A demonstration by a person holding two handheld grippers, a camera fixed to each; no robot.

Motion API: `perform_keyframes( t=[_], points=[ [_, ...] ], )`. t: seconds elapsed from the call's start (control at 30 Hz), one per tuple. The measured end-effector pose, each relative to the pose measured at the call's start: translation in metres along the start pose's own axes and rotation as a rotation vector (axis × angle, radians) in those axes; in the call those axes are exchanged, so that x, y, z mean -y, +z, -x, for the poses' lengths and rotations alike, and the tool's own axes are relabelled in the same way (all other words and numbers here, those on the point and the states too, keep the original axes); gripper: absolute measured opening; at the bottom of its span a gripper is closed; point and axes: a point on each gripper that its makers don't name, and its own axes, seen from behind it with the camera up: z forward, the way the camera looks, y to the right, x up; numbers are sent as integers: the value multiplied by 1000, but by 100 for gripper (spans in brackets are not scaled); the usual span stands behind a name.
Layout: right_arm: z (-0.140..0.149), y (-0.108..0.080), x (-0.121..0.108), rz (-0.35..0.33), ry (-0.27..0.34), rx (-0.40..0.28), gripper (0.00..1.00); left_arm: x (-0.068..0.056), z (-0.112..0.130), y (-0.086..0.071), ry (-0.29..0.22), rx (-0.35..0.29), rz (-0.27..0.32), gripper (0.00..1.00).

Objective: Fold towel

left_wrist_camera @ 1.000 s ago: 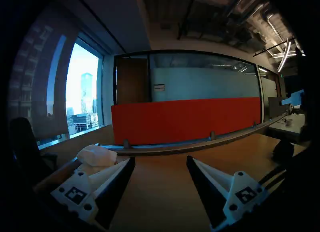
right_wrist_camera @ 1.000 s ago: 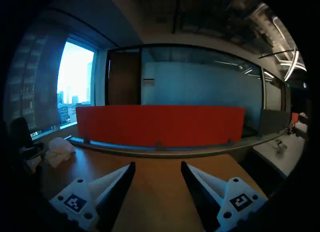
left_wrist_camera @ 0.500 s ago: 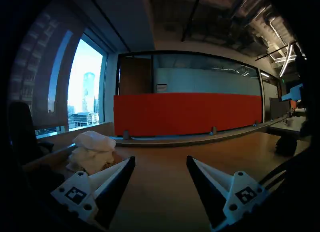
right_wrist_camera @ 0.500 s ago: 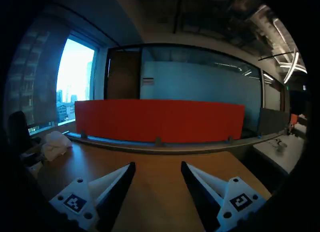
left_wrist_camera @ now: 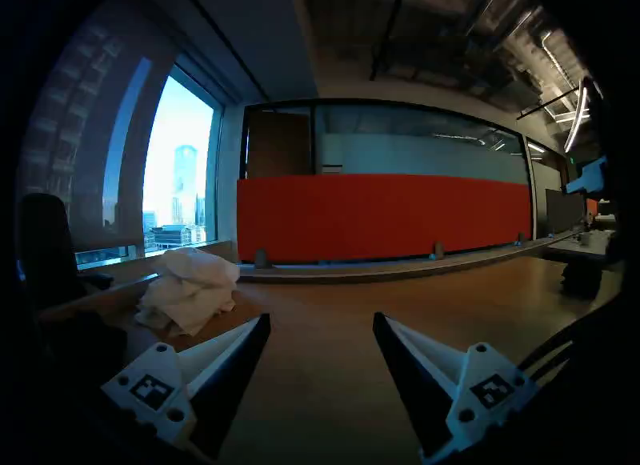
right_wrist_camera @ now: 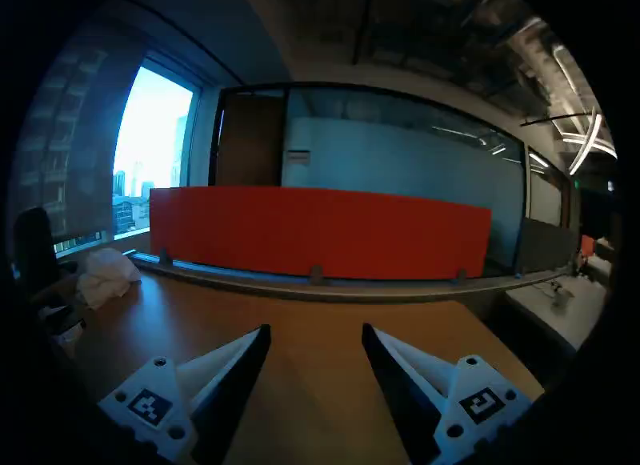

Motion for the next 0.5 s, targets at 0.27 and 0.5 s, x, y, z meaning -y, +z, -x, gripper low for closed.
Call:
perform_keyframes(
  t=[0.27,0.5],
  points=[
    [1,3,4,-4,-2,-1,88,4,6,0,-14,6,-10,95],
    [2,5,5,-8,-2,1,88,4,7,0,-13,9,-9,95]
  ],
)
